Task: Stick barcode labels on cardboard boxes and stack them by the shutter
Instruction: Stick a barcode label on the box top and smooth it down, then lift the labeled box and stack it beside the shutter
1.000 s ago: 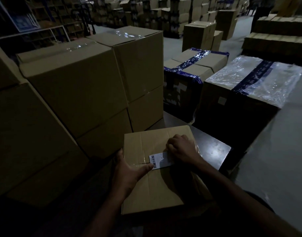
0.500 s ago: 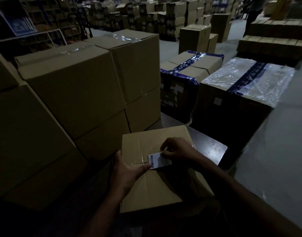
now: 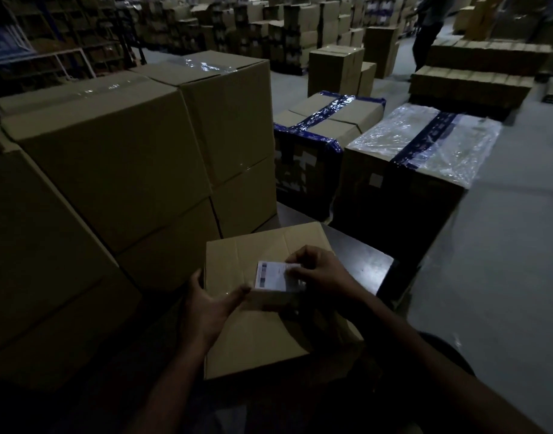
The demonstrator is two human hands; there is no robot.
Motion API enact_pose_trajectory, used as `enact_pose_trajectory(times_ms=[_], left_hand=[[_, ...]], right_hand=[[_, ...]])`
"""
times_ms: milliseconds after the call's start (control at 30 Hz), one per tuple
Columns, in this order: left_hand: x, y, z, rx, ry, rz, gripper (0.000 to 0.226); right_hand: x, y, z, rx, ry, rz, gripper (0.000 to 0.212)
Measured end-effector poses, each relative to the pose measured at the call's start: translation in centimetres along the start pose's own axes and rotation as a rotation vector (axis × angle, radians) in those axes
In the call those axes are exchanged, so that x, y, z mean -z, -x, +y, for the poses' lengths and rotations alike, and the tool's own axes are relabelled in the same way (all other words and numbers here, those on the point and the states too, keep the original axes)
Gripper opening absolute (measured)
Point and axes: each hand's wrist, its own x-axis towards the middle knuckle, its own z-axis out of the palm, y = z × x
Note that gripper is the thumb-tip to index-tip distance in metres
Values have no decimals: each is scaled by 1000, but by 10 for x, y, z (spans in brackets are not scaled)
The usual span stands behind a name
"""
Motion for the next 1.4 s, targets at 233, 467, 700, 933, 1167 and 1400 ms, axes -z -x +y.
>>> enact_pose_trajectory(times_ms=[233, 467, 700, 933, 1167, 1400], left_hand=[[-2, 9, 14, -141, -187, 109, 116], [-43, 61, 53, -533, -408, 185, 74], [-158, 138, 88, -799, -212, -300, 26], [-313, 169, 51, -527, -369, -717, 27], [-393, 177, 35, -472, -674, -872, 41], [-414, 185, 37, -433, -644, -770, 40]], right_hand=[[14, 43, 3, -102, -199, 229, 13], [54, 104, 37, -199, -263, 441, 26], [113, 151, 108, -468, -476, 632, 15], [168, 189, 196, -761, -624, 738, 15], [210, 214, 255, -956, -524, 710, 9], [224, 207, 278, -906, -344, 639, 16]])
